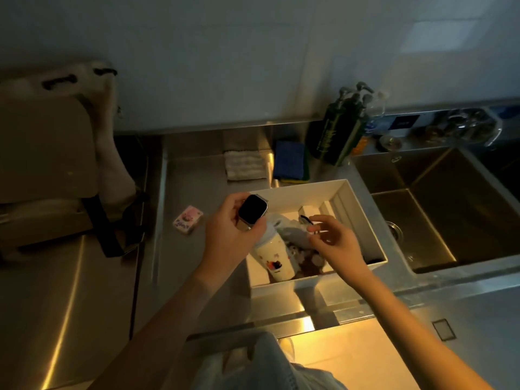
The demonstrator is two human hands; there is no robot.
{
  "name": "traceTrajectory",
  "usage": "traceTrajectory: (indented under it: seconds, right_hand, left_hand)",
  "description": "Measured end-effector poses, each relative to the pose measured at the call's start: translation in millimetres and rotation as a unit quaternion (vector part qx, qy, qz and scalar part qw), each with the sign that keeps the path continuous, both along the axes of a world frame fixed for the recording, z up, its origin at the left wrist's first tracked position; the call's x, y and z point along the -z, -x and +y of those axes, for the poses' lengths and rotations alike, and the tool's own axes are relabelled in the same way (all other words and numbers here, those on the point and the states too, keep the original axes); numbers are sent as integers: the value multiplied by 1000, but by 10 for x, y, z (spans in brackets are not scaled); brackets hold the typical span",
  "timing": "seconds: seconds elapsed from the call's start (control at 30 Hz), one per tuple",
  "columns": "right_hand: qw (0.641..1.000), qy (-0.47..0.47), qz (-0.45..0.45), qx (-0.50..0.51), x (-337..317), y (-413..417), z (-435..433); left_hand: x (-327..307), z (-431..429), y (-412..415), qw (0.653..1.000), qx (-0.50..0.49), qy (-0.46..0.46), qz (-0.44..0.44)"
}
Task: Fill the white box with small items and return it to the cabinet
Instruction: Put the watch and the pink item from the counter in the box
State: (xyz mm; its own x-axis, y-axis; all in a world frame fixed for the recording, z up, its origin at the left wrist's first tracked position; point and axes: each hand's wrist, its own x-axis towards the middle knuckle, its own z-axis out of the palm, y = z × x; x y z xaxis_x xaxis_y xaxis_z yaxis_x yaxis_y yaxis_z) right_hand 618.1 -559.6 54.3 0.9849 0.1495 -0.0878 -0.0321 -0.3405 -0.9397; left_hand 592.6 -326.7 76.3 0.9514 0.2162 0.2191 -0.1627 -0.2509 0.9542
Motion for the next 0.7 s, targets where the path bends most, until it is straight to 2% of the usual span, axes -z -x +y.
traceTrajectory:
  seconds: [0.17,0.3,0.37,0.53,0.6,0.7]
  right_hand:
    - [996,60,-40,55,-5,-179,-670]
    - [974,184,-127,42,28,-301,-1041]
    - [975,177,-122,53,67,-331,-1129]
    - [998,55,-17,37,197,-327,-1138]
    - [997,67,-4,23,267,-318,-1111]
    - [992,117,-34,24,379,-299,-1070]
  left_hand:
    - [-82,-430,-152,999,39,10,4]
    - [38,-768,-299,998,60,13,10]
    - [149,-916,-373,997,74,1,24]
    - [532,-1171,-584,987,110,-61,97]
    - [704,-1239,-664,980,120,-92,131]
    - [940,-1306,-755,967,133,-156,151]
